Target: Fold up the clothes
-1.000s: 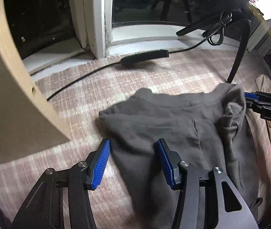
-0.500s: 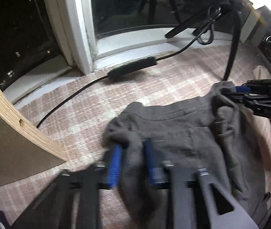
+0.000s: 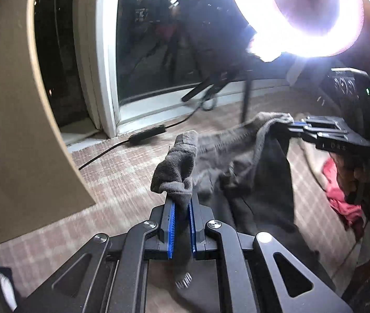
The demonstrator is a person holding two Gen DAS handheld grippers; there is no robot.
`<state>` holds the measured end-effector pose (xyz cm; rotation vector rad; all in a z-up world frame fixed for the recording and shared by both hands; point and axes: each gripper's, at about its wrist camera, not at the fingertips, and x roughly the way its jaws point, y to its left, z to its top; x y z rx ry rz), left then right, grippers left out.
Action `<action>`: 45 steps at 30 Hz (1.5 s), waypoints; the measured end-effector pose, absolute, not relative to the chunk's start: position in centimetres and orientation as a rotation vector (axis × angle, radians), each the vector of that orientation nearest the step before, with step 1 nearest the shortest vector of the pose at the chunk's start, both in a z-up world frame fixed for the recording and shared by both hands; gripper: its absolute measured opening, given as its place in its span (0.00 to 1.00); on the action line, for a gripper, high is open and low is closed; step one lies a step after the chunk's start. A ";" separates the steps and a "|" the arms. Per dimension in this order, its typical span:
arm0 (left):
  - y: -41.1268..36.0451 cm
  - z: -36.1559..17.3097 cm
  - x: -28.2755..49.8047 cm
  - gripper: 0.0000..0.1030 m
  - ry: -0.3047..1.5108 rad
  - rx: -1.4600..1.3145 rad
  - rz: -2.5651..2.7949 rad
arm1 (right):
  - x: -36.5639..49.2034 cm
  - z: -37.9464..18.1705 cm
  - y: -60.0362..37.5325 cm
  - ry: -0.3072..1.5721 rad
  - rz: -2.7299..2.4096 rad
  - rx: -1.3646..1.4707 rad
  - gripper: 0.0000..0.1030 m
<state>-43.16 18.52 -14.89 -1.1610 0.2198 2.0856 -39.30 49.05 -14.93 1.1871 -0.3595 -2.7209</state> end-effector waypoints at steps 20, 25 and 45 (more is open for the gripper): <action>8.5 -16.5 -18.4 0.08 0.127 -1.220 1.964 | -14.0 -14.3 38.9 -0.169 -2.728 1.180 0.07; 8.9 -21.8 -15.0 0.10 0.189 -1.356 1.893 | -10.9 -20.2 36.8 -0.043 -2.638 1.392 0.09; 7.5 -21.8 -12.5 0.40 0.212 -1.519 1.901 | -4.2 -20.2 38.3 -0.231 -2.644 1.487 0.41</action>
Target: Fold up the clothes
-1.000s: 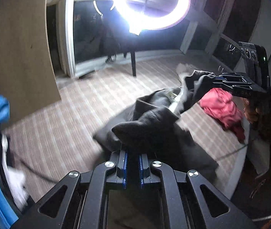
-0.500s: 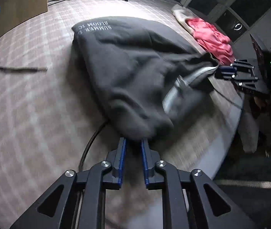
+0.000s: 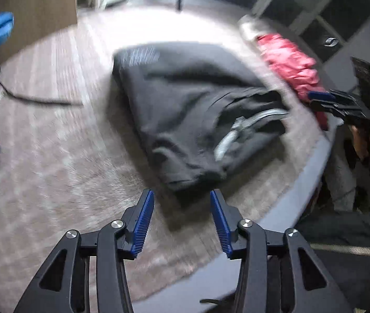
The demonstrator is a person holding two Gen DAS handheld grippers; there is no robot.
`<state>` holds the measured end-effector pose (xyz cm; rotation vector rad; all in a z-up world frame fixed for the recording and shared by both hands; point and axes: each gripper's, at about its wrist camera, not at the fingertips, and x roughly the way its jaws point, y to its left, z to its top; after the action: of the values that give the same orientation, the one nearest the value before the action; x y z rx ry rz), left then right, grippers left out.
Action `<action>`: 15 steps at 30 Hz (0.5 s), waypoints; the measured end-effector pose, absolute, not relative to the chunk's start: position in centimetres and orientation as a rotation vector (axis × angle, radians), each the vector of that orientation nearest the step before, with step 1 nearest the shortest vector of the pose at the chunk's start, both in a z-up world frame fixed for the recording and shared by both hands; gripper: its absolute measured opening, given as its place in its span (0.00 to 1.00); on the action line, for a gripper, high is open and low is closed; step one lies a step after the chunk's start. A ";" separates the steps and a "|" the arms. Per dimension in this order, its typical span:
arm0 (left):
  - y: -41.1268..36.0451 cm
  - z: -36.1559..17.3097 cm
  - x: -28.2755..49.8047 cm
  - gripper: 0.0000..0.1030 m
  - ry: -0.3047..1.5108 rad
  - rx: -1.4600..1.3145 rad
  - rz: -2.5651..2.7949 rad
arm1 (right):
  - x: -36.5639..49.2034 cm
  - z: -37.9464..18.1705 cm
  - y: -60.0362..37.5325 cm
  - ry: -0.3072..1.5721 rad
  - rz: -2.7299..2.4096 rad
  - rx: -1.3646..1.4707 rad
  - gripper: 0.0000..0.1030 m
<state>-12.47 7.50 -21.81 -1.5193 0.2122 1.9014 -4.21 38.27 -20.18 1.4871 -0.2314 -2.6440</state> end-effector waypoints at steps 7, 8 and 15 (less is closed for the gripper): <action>9.3 -22.4 -12.3 0.40 0.224 -1.494 1.965 | -5.6 -22.5 34.7 -0.082 -2.684 1.449 0.39; 10.0 -22.2 -11.9 0.41 0.272 -1.465 1.969 | -5.9 -22.5 34.4 -0.069 -2.684 1.448 0.39; 11.3 -24.8 -12.1 0.33 0.371 -1.510 1.928 | -7.0 -23.5 33.5 -0.005 -2.675 1.492 0.13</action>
<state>-12.05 11.30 -24.77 -1.5100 0.3712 1.9279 -7.02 33.51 -23.53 1.4920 -0.0054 -2.6747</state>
